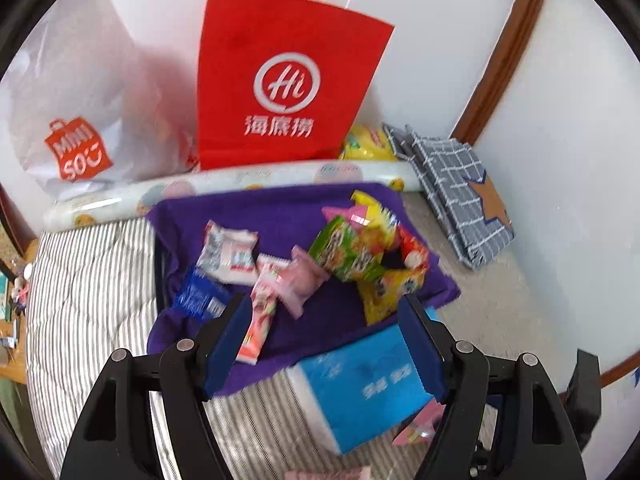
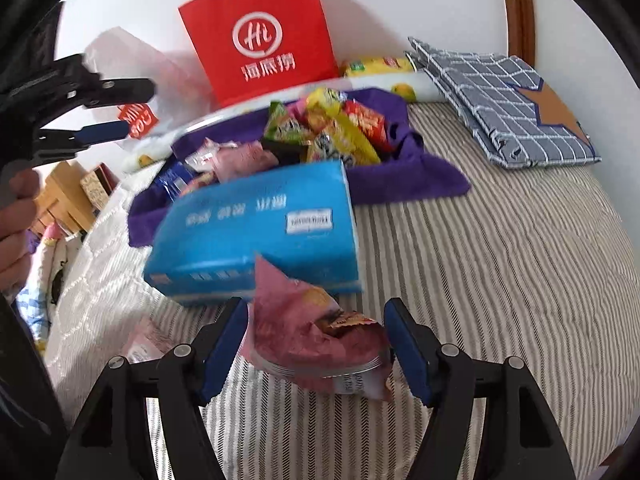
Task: Organize snacks
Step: 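Grasp the pink chip bag with the right gripper while the left approaches the pink-white wrapper, then lift the pink chip bag with the right gripper while the left grasps the pink-white wrapper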
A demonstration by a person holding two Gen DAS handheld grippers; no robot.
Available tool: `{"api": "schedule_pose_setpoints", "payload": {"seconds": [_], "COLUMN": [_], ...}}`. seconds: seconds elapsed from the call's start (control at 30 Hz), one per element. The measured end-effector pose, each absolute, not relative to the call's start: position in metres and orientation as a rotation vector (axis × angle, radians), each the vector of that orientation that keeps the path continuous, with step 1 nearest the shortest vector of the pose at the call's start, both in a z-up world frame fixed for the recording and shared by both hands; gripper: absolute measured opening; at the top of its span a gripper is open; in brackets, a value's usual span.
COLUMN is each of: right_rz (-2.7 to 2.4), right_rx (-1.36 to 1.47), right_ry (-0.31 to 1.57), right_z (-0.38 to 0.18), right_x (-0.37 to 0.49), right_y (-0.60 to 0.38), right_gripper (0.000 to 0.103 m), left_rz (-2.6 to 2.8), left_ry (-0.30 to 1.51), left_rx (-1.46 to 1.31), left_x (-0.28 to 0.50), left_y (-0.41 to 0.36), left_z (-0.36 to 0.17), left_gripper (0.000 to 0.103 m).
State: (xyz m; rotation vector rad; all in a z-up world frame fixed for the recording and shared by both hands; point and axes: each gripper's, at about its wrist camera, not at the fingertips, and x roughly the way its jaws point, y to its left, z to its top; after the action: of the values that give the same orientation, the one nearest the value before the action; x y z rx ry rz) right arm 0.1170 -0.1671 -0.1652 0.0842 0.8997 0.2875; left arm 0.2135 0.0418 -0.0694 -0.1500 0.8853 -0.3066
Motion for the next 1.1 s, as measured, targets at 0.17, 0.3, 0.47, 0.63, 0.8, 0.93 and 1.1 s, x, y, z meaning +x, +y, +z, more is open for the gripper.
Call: {"api": "schedule_pose_setpoints", "payload": {"seconds": [0.17,0.3,0.47,0.63,0.8,0.93,1.1], "right_rz": [0.260,0.249,0.257,0.240,0.234,0.247,0.261], "right_rx": [0.041,0.015,0.025,-0.031,-0.048,-0.057,-0.050], "right_ry": [0.877,0.895,0.919,0.887,0.873,0.855,0.820], "right_z": [-0.175,-0.186,-0.196,-0.198,-0.198,-0.194,-0.180], "right_x": [0.117,0.122,0.129,0.126,0.121,0.114,0.106], "right_y": [-0.156,-0.152,-0.152,-0.146,-0.144,-0.142,-0.144], "right_gripper": [0.077,0.080,0.081,0.080,0.071,0.070,0.070], "left_rz": [-0.275,-0.258,-0.268,-0.283,-0.286,-0.297,-0.310], "left_ry": [0.892,0.900,0.922,0.937,0.943,0.951,0.955], "left_rx": [-0.153,-0.147,-0.134,-0.138,-0.127,-0.132,-0.135], "left_x": [0.195,0.181,0.167,0.160,0.156,0.155,0.153], "left_y": [0.061,0.071,0.073,0.073,0.074,0.076,0.076], "left_z": [-0.085,-0.099,-0.116,-0.127,-0.135,-0.138,-0.141], "left_gripper": [0.074,0.074,0.074,0.074,0.074,0.074,0.074]}}
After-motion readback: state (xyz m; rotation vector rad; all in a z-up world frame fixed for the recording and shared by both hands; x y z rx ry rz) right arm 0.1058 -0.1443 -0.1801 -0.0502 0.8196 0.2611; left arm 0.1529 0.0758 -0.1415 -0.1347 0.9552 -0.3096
